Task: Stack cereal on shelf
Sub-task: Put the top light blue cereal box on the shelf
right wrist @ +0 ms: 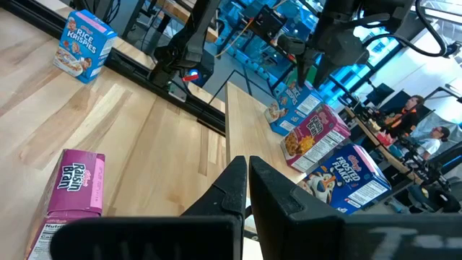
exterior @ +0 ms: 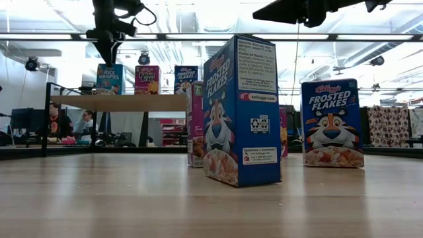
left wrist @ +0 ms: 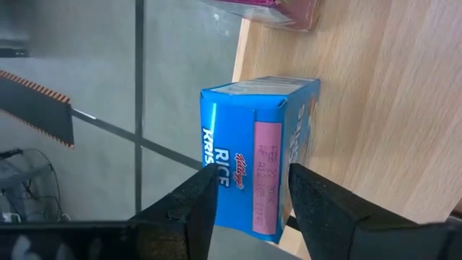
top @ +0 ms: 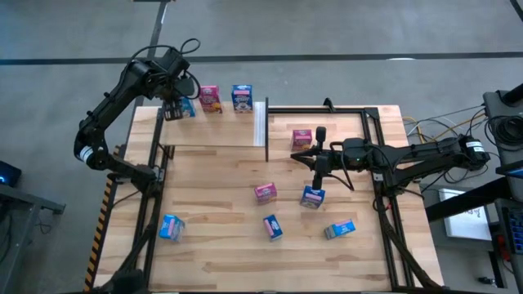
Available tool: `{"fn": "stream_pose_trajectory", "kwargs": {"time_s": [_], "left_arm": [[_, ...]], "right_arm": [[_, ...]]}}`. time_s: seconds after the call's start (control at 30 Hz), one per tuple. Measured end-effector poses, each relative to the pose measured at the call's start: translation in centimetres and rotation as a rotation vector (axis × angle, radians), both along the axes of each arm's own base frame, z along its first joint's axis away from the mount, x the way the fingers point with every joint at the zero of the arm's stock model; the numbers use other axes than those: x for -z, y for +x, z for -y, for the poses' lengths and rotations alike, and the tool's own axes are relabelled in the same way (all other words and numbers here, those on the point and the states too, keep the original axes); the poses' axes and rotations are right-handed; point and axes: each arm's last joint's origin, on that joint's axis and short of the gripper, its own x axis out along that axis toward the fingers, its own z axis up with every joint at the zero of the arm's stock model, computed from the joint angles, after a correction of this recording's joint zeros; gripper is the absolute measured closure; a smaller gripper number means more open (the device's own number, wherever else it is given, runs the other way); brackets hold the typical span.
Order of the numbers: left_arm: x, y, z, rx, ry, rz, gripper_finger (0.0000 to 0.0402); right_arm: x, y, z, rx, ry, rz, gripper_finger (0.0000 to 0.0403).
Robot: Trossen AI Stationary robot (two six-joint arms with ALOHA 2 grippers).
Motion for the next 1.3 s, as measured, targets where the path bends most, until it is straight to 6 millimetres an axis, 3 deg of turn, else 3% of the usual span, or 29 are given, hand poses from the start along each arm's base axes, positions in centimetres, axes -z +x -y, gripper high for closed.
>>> {"fn": "stream_pose_trajectory", "kwargs": {"time_s": [0.27, 0.5, 0.6, 0.77, 1.03, 1.3], "left_arm": [[0.0, 0.1, -0.1, 0.005, 0.011, 0.006, 0.0249], [-1.1, -0.3, 1.1, -0.032, 0.033, 0.063, 0.0249], [-1.9, -0.3, 1.9, -0.066, 0.023, 0.163, 0.0249], [-2.2, -0.2, 3.2, -0.070, -0.175, 0.398, 0.0253], [0.5, -0.2, 4.2, -0.119, -0.260, 0.349, 0.0311], [4.5, -0.1, 2.7, -0.253, -0.061, 0.129, 0.0382]], "right_arm": [[0.0, 0.0, 0.0, 0.000, 0.000, 0.000, 0.0394], [0.0, 0.0, 0.0, 0.000, -0.002, 0.000, 0.0394], [0.0, 0.0, 0.0, -0.001, -0.007, -0.001, 0.0394], [0.0, 0.0, 0.0, 0.000, -0.006, 0.000, 0.0394], [0.0, 0.0, 0.0, -0.001, -0.005, 0.000, 0.0394], [-0.1, 0.0, 0.0, -0.001, -0.007, 0.002, 0.0394]]}}
